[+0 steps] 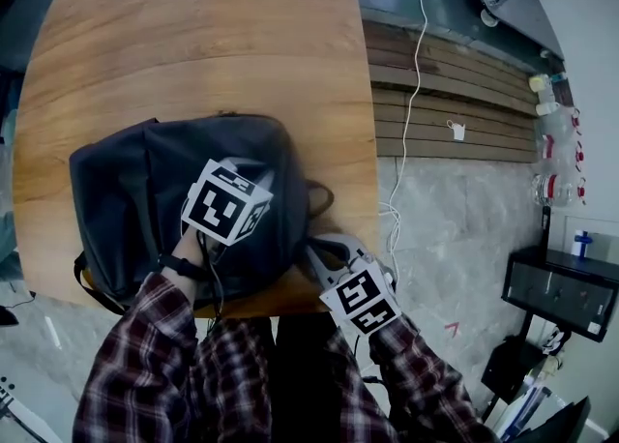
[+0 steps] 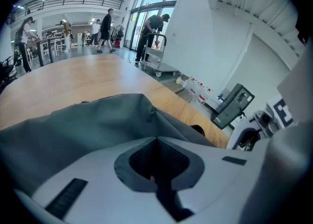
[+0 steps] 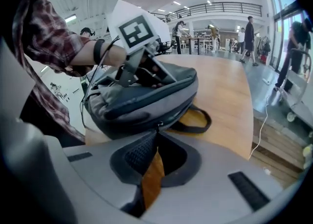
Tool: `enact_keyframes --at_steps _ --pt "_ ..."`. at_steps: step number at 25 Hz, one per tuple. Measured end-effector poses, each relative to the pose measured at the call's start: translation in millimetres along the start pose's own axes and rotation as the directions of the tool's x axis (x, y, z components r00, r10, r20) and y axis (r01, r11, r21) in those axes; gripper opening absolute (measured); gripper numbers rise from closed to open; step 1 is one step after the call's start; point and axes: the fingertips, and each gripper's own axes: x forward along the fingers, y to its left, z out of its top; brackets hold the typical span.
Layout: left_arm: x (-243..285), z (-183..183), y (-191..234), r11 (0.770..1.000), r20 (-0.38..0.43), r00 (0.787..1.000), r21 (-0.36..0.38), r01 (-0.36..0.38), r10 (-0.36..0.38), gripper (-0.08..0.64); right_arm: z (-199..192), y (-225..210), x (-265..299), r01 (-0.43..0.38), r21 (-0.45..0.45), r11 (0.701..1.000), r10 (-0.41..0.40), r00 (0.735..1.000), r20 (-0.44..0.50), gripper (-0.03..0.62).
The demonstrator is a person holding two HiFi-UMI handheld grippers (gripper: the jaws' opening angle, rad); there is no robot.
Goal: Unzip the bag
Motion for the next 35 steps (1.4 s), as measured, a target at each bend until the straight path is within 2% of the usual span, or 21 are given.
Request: enact_keyframes --at_steps 6,9,12,14,16,18,22,26,28,30,32,35 --pt "1.5 12.0 5.7 1.000 0.003 1.000 -0.010 -0.022 0.022 0.008 -10.6 73.7 -0.6 -0.130 -0.017 0.991 0.130 0.991 -0.009 0.018" --pt "3.2 16.1 7.0 1.000 0.000 1.000 -0.012 -0.022 0.022 0.008 -10.4 85.8 3.0 -0.159 -0.026 0.987 0.159 0.987 -0.017 0.018" --pt "6.6 18.4 10.6 1.000 0.000 1.000 -0.006 -0.010 0.010 0.008 -13.3 75.0 3.7 -0.147 -0.027 0.989 0.146 0.989 -0.020 0.018" --pt "7.0 18.8 18.4 0.999 0.000 1.000 0.029 -0.020 0.020 0.008 -13.6 64.5 2.7 -0.121 -0.041 0.992 0.121 0.992 -0.019 0.018" --pt "3.8 17.5 33.3 0.996 0.002 0.999 0.068 -0.055 0.055 0.008 -10.7 50.7 1.9 -0.089 -0.058 0.994 0.089 0.996 -0.017 0.018" --pt "-3.8 13.4 53.6 0.993 0.009 0.995 0.068 -0.099 0.099 0.008 -6.0 32.2 2.3 -0.053 -0.068 0.996 0.053 0.999 -0.011 0.018" --pt "-27.1 -4.1 92.9 0.984 0.035 0.984 -0.041 -0.173 0.174 0.008 8.9 -8.0 9.5 0.006 -0.090 0.996 -0.007 1.000 -0.008 0.018" --pt "-54.1 -24.9 122.1 0.952 0.075 0.959 -0.162 -0.259 0.273 0.008 33.9 -34.2 28.3 0.021 -0.151 0.988 -0.024 1.000 -0.019 0.018" --pt "-65.2 -34.1 131.7 0.931 0.075 0.940 -0.180 -0.317 0.334 0.008 46.1 -42.5 41.1 0.018 -0.184 0.983 -0.024 0.999 -0.029 0.018" --pt "-74.6 -41.6 130.2 0.923 0.060 0.929 -0.150 -0.355 0.366 0.008 57.0 -48.0 52.5 0.017 -0.206 0.978 -0.026 0.999 -0.037 0.018" --pt "-79.2 -42.9 111.7 0.941 0.064 0.944 -0.123 -0.315 0.324 0.008 65.4 -52.4 60.1 0.016 -0.214 0.977 -0.025 0.999 -0.040 0.018" --pt "-77.2 -30.8 66.4 0.979 0.103 0.977 -0.103 -0.175 0.185 0.008 72.7 -55.6 66.5 0.008 -0.205 0.979 -0.016 0.999 -0.037 0.018"
